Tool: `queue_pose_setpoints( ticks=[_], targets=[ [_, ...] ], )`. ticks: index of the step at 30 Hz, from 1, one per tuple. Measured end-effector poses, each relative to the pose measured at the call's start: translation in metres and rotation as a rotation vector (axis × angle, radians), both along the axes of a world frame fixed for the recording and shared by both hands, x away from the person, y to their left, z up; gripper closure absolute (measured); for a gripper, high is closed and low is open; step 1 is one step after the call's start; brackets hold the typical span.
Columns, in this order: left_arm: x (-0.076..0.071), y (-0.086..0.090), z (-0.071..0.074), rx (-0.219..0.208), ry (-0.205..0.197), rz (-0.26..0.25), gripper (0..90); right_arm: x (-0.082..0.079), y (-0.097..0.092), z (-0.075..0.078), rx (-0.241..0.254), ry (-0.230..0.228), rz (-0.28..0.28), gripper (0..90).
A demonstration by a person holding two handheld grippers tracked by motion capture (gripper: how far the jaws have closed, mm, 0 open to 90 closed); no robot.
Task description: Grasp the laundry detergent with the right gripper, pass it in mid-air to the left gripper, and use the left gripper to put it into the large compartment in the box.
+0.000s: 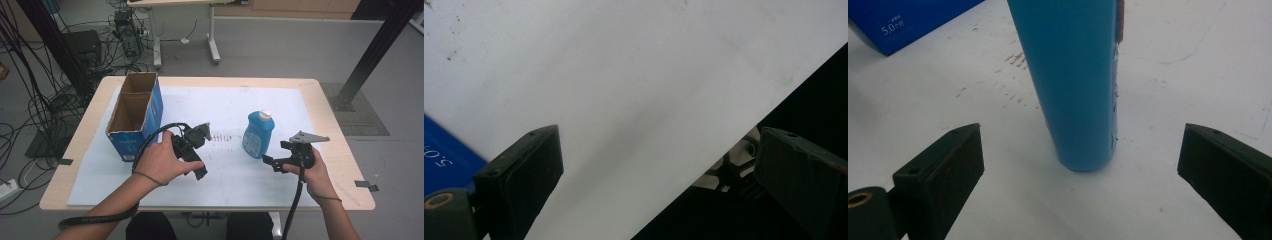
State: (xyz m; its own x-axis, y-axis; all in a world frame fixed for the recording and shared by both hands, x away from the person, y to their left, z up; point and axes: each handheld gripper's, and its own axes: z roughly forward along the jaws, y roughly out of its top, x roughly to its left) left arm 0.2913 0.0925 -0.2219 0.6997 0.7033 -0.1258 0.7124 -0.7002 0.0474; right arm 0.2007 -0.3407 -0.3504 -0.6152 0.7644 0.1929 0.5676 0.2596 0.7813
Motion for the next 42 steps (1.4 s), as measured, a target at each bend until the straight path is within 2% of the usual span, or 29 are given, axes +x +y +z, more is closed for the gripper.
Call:
queue_pose_setpoints(
  ticks=[30,42],
  targets=[
    [0.0,0.004,0.006,-0.004,-0.013,0.009,5.9,0.002,0.001,-0.007,0.014,-0.01,0.021,2.0],
    [0.001,0.003,0.003,-0.003,-0.006,0.006,5.9,0.007,0.006,-0.01,0.013,-0.014,0.026,2.0]
  ],
)
